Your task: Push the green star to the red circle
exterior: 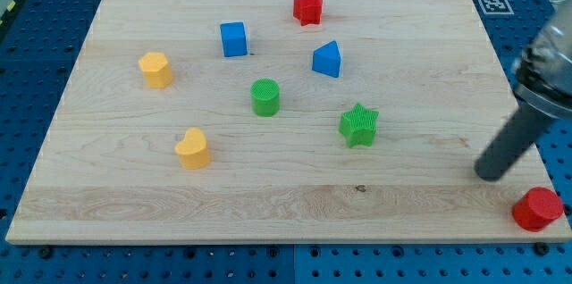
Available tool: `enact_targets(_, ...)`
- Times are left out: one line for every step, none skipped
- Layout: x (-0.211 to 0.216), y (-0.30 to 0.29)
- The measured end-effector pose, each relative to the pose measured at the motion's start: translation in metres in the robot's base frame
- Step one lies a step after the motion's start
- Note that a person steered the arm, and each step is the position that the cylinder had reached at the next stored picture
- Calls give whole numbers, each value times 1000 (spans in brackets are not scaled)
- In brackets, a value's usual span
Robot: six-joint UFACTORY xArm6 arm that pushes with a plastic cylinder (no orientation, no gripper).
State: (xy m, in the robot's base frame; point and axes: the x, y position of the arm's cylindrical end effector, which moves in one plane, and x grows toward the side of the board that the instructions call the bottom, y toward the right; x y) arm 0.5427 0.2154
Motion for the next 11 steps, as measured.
enact_targets(-32,-30)
enact_targets(-39,-50)
enact_targets(-74,-55)
enact_targets(-99,-80)
enact_targets(-99,-125)
enact_targets(-99,-160)
enact_targets(-97,-181)
enact_targets(-80,-181)
enact_targets(-70,-176)
enact_targets(-70,-167)
enact_targets(-70,-158)
